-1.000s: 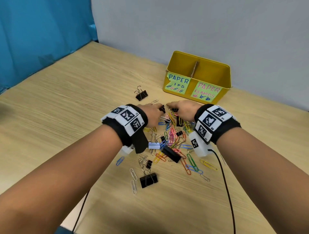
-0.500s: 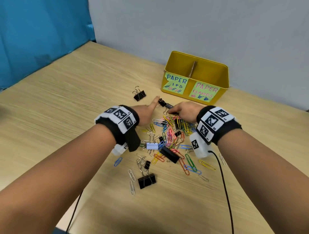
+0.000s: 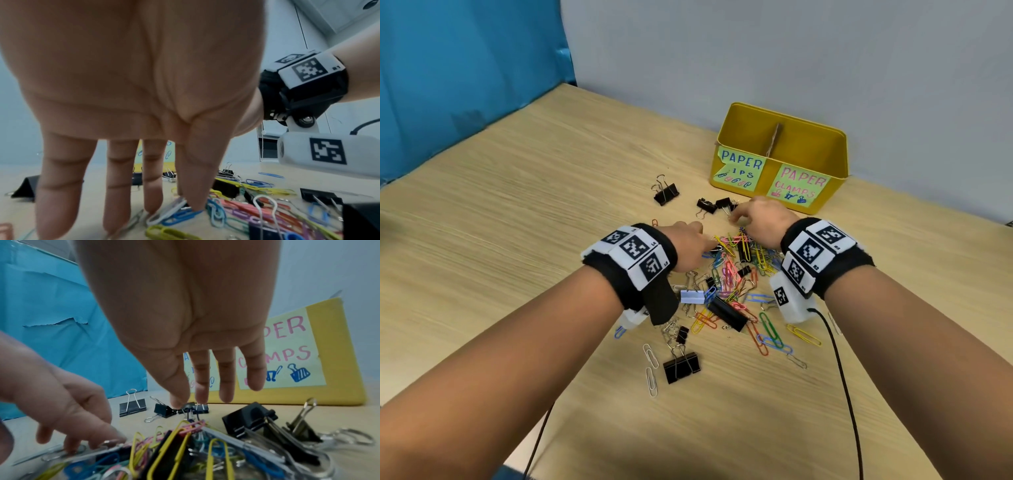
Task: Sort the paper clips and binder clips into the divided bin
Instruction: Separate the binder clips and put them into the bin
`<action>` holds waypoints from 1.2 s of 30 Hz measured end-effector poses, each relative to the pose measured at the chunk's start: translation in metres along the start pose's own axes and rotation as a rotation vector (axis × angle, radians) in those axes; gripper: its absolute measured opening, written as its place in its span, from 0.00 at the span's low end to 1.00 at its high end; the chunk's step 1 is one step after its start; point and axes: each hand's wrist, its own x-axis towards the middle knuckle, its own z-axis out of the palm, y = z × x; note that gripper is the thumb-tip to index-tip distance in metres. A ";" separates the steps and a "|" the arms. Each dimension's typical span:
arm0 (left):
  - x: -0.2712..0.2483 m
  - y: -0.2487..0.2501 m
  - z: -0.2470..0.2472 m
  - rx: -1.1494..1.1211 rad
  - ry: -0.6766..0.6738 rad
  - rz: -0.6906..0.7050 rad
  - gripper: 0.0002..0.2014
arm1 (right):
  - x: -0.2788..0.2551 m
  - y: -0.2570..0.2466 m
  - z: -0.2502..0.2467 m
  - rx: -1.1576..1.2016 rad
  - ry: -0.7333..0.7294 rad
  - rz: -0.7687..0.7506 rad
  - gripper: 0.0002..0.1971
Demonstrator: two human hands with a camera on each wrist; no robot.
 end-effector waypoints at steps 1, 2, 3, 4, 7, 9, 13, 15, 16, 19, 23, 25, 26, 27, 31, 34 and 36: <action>0.000 -0.002 0.002 0.014 -0.015 -0.004 0.29 | -0.001 0.001 0.001 0.034 0.000 -0.036 0.15; -0.001 -0.004 0.003 0.017 -0.022 -0.008 0.28 | -0.002 0.000 0.001 0.063 -0.028 -0.068 0.11; -0.002 -0.006 0.004 0.015 -0.024 -0.008 0.27 | -0.003 -0.002 0.003 0.074 -0.067 -0.094 0.10; -0.004 -0.007 0.005 0.008 -0.022 -0.005 0.26 | -0.004 -0.004 0.005 0.053 -0.103 -0.098 0.13; -0.010 -0.011 0.008 -0.056 0.002 -0.008 0.22 | -0.001 -0.003 0.012 -0.062 -0.062 -0.025 0.16; -0.014 -0.013 0.010 -0.135 0.056 -0.023 0.21 | 0.001 -0.004 0.014 -0.074 0.004 0.000 0.09; -0.011 -0.014 0.009 -0.282 0.199 -0.073 0.20 | -0.002 -0.019 0.010 -0.025 0.067 -0.033 0.04; -0.006 -0.012 0.006 -0.301 0.229 -0.070 0.20 | -0.002 -0.029 0.011 -0.011 0.048 -0.096 0.03; -0.003 -0.011 0.006 -0.293 0.237 -0.063 0.20 | -0.003 -0.033 0.012 0.007 0.011 -0.121 0.04; 0.002 -0.013 0.005 -0.292 0.282 -0.052 0.16 | 0.000 -0.039 0.018 0.046 -0.096 -0.146 0.12; 0.002 -0.019 0.007 -0.394 0.361 -0.050 0.16 | 0.003 -0.037 0.019 0.150 -0.120 -0.170 0.14; -0.001 -0.021 0.008 -0.462 0.389 -0.040 0.16 | 0.003 -0.037 0.019 0.224 -0.112 -0.168 0.14; -0.002 -0.023 0.008 -0.493 0.404 -0.033 0.16 | 0.003 -0.037 0.018 0.261 -0.106 -0.162 0.12; -0.003 -0.025 0.008 -0.518 0.424 -0.027 0.16 | 0.004 -0.037 0.019 0.305 -0.105 -0.151 0.10; -0.004 -0.030 0.010 -0.556 0.468 -0.024 0.15 | 0.005 -0.036 0.017 0.458 -0.149 -0.066 0.05; -0.005 -0.033 0.010 -0.565 0.486 -0.024 0.14 | 0.006 -0.038 0.014 0.517 -0.179 0.003 0.12; -0.005 -0.036 0.010 -0.580 0.498 -0.040 0.13 | 0.009 -0.039 0.013 0.560 -0.223 0.044 0.14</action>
